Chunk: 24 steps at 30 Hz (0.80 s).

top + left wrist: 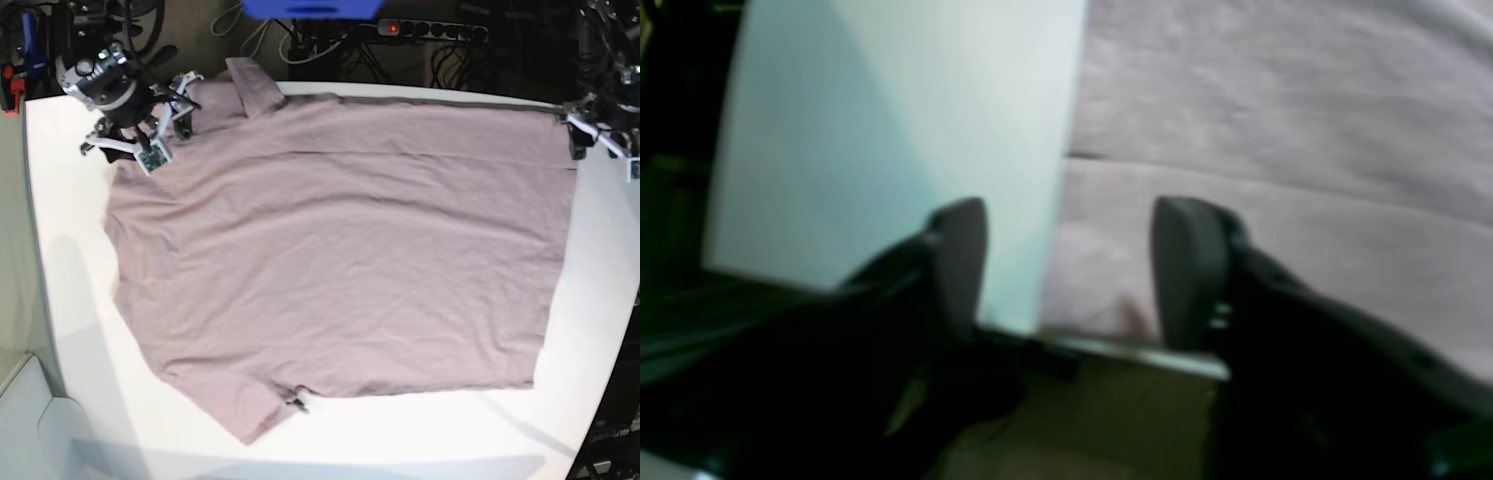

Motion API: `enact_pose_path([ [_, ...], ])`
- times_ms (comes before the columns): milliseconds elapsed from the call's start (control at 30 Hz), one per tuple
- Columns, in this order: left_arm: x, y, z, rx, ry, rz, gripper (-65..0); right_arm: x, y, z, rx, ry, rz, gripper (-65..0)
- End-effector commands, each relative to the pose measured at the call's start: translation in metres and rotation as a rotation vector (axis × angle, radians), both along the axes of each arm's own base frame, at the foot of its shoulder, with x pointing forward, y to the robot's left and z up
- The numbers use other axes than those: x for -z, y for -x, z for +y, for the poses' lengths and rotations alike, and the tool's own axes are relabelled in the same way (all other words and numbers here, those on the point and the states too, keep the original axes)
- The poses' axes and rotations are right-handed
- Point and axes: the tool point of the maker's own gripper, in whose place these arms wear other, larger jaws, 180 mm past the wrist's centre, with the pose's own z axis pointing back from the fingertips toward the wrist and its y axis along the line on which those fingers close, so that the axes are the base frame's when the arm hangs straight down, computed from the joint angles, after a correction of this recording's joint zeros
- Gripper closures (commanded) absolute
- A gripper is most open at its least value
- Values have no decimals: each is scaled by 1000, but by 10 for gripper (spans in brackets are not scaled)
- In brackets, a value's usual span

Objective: Layout the t-shirt on the table in an organized manner, then fold the t-shirt properly
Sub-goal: 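Move both grippers to the shirt's collar-side corners and grasp them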

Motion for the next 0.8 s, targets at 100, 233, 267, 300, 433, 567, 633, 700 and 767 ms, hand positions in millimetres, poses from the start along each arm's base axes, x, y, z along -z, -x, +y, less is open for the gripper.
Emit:
enact_pose_path([
  [100, 5, 7, 5, 24, 1, 22, -356, -8, -5, 0, -5, -7, -33, -395],
  [233, 25, 17, 3, 32, 42, 72, -321, -8, -5, 0, -5, -7, -33, -395],
  [267, 29, 18, 1, 36, 54, 81, -321, -8, -5, 0, -5, -7, -33, -395],
  [300, 33, 20, 1, 40, 64, 89, -321, -8, -5, 0, -5, -6, -32, -395],
  [433, 42, 25, -1, 44, 84, 109, -321, -7, -4, 0, -5, -4, -29, -395],
  [567, 47, 27, 0, 34, 97, 115, -322, -6, -1, 0, -4, -4, -22, -395],
  [633, 50, 29, 0, 28, 103, 122, -322, -5, 1, 0, -5, -7, -18, -395],
  [700, 51, 26, 1, 25, 107, 116, -323, -5, 2, 0, -5, -7, -16, -395],
  [767, 55, 27, 2, 18, 114, 124, -323, -4, 2, 0, -5, -7, -15, -395],
])
